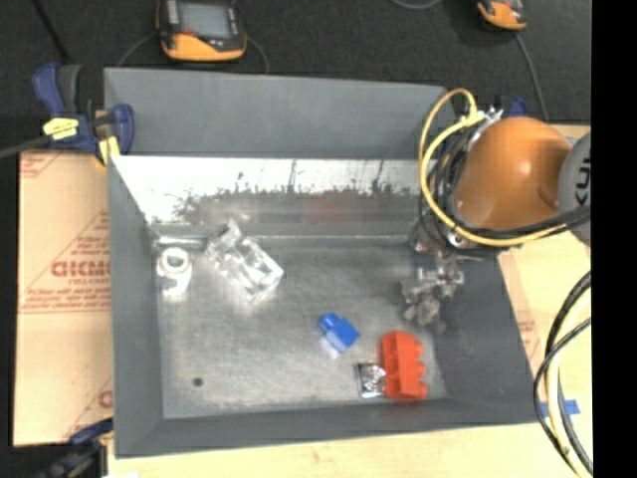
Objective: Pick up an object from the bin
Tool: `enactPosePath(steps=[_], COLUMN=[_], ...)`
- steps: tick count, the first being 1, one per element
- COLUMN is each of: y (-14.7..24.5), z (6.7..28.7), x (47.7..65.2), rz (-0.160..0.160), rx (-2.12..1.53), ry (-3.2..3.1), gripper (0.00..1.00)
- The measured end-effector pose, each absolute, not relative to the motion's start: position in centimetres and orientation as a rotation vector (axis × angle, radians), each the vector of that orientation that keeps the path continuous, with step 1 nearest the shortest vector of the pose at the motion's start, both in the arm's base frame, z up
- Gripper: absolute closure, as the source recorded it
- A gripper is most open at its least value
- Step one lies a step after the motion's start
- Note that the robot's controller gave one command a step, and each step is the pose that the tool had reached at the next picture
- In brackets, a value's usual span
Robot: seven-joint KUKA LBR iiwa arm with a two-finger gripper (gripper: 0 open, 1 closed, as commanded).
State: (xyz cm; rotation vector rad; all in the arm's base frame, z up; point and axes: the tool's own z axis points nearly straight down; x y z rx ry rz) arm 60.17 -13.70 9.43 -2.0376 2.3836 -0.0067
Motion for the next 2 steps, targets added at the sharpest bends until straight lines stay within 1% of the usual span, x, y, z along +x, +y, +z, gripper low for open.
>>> enactPosePath(steps=[1,2], y=[-13.8,-13.9], z=[17.2,19.9], x=[60.5,60.6], rz=[-0.014,-0.008], rx=[-2.031,-2.026], ry=[2.387,2.395], gripper=[1.0,1.0])
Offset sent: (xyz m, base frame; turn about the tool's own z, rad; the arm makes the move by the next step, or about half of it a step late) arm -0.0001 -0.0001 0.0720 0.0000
